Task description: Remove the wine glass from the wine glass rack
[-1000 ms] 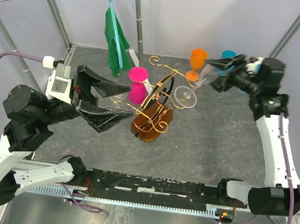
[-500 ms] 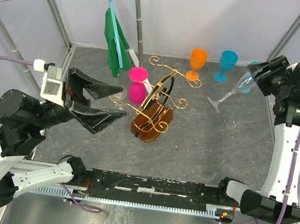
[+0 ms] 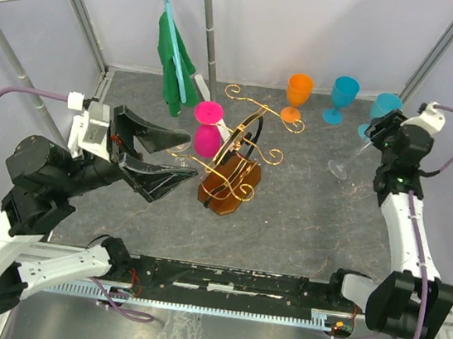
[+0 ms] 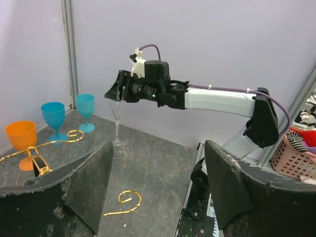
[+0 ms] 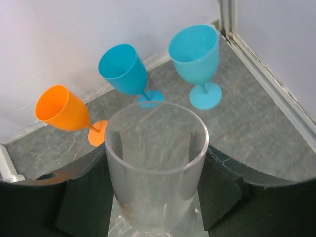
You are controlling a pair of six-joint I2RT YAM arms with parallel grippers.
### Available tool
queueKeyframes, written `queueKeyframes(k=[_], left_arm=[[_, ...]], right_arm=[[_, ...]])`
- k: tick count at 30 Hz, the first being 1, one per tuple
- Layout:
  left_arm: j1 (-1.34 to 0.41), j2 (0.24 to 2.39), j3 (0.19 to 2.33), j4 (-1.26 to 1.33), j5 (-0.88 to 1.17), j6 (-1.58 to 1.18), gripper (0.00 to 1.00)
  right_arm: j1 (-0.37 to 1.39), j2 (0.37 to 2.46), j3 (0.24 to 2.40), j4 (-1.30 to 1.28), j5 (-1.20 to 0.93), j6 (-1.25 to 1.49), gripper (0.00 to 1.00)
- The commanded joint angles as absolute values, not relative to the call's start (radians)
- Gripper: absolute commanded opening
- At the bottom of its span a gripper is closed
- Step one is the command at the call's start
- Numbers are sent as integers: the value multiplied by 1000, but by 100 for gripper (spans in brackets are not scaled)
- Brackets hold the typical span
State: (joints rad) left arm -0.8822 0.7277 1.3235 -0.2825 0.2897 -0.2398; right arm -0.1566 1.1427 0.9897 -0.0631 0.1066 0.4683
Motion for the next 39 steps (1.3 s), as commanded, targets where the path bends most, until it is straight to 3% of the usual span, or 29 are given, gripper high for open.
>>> queueKeyframes(k=[1,10,18,25,39], left_arm=[[-880,748,1315,-257,255,-179,81],[-880,768,1318,-293,149,-98,83],[-880,832,1350,-338,108,-26,87],[-881,855,1343,-315,79,12,91],[-880,841,1355,-319,52,4,95]], right_arm=[[-89,1215,900,515,150,290,52],[22,1586,977,937,124,3,53],[78,1863,1211,1050,84,-76,52],[108,2005,1323,1086,66,-95,51],[135,2135,1269,1265,68,-79,51]])
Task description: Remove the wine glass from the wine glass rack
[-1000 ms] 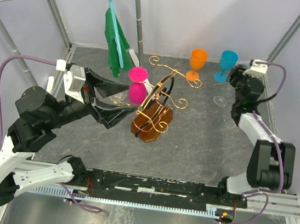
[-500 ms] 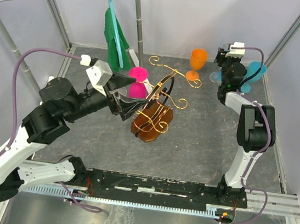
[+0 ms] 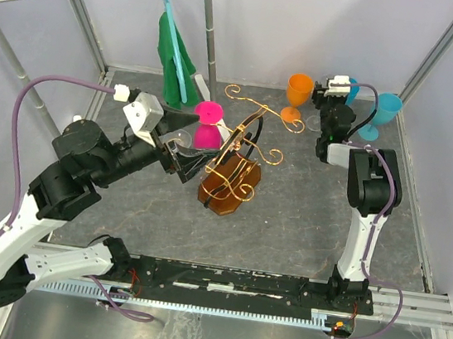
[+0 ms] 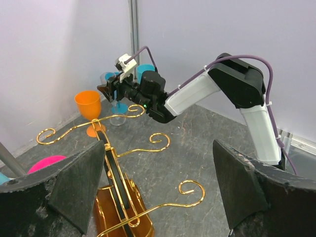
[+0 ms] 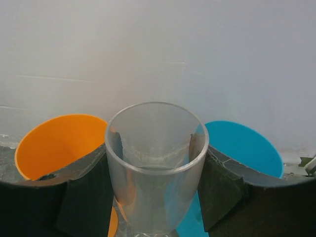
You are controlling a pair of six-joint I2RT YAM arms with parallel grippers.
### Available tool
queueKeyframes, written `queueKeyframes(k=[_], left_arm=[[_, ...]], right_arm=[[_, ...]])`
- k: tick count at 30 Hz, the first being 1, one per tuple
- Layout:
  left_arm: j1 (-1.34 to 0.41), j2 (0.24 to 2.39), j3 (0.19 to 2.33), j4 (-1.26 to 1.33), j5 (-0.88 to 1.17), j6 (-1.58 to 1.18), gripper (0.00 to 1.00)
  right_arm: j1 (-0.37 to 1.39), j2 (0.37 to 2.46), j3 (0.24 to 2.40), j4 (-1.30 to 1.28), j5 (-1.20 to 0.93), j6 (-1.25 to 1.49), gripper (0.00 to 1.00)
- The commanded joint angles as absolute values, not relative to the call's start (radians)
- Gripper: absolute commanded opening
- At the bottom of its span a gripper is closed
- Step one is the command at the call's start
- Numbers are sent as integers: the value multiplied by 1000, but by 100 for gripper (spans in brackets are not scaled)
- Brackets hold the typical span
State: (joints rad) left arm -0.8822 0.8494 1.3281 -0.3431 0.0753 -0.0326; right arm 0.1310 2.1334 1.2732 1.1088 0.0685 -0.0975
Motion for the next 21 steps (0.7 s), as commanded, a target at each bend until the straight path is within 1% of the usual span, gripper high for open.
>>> queueKeyframes(k=[1,14,17,21], left_arm=[[-880,841,1358,-324,50,4,95],[-880,825,1364,-343,34,2,96],[-880,821,1364,-342,32,3,96],[-880,821,1364,-347,27,2,97]], right_arm=[[135,2138,1265,1271,70,-75,52],[136,2101,1178,1265,77,-53,57],[136,2093,1165,1260,79,-43,62],[136,2077,1152,1258,98,-44,80]])
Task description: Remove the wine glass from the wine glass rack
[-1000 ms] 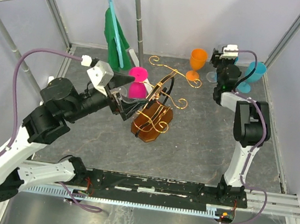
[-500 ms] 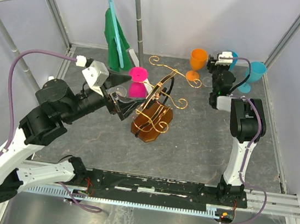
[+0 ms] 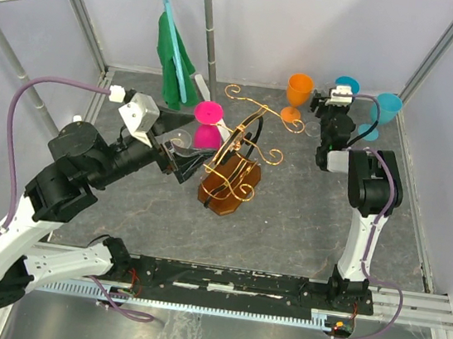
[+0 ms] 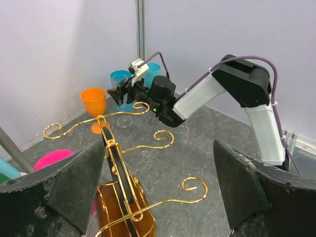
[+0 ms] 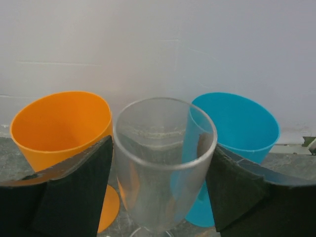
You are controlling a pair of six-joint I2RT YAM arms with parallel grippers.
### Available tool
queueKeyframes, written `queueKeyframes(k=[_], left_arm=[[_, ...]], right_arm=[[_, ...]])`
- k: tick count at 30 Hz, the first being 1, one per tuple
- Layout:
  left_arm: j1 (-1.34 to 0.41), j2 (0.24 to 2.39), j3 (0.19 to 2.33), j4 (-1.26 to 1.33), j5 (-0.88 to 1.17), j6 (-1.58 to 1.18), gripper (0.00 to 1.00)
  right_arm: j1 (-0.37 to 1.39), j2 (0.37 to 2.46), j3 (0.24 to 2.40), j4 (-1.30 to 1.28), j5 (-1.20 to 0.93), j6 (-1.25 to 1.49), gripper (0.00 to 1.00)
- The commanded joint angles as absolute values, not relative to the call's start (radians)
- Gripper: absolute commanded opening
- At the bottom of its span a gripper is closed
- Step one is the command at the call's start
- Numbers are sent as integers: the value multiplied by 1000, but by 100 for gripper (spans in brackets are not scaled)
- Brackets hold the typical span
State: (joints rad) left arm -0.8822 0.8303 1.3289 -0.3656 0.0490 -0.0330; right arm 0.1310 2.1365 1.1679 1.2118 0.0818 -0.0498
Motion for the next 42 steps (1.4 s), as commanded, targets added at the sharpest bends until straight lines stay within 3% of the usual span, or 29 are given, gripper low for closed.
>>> queueKeyframes(k=[1,6,14,19,22,25,29,34,42], left_arm=[[-880,822,1364,-349,26,2,97],[-880,831,1380,-366,22,-14,97],[-880,813,1376,-390,17,-75,96],[-881,797,1366,-452,-4,-133,94],[-881,806,1384,-510,-41,-186,92],[-881,823,1402,-555,-49,-229,91],[-880,827,1398,-574,-81,-276,90],[-880,825,1393,-603,-163,-342,90],[-881,772,1423,-692,-375,-414,91]], right_arm=[[136,2070,1147,1258,104,-47,84],[137,1988,1141,1194,178,-66,100],[136,1710,1071,978,178,-59,100],[149,1412,1068,486,168,93,100],[178,1301,1233,38,9,205,100],[234,1255,1346,-153,-97,302,100],[267,1345,1572,-344,-316,524,94],[325,1609,1800,-468,-624,756,85],[448,1951,2267,-832,-660,677,82]])
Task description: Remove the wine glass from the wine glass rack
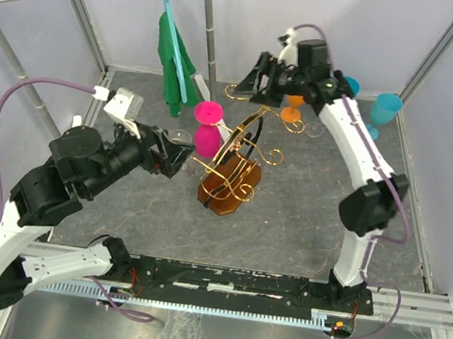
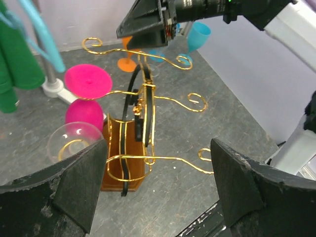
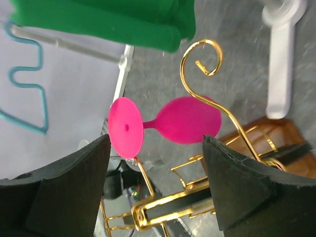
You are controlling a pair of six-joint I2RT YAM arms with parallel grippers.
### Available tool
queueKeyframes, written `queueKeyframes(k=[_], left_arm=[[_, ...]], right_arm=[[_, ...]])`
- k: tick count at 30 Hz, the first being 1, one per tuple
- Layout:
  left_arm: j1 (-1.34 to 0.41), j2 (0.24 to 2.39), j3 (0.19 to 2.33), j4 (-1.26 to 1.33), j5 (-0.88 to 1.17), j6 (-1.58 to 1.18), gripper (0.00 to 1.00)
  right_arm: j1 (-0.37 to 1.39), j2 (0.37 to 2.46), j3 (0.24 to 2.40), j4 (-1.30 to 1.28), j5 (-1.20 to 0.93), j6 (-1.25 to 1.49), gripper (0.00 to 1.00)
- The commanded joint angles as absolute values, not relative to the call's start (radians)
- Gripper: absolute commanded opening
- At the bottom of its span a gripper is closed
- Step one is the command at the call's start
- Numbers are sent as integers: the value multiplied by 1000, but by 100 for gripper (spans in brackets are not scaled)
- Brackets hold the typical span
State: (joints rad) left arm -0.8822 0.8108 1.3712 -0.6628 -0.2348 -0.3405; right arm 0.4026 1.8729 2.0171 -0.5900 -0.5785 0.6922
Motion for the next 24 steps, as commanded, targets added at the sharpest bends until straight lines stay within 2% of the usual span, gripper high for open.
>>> queueKeyframes(k=[1,6,20,24], left_arm=[[-880,767,1425,-694,-381,-419,91],[-880,757,1426,-703,-392,-425,91],[-881,729,1442,-713,-413,-420,92],[-880,720,1438,-713,-417,-418,92]], right_arm=[[457,1985,2308,-857,-671,671,82],[490,2107,2442,-932,-702,663,76],[523,2201,2476,-957,-773,626,76],[523,2195,2453,-913,-794,638,70]])
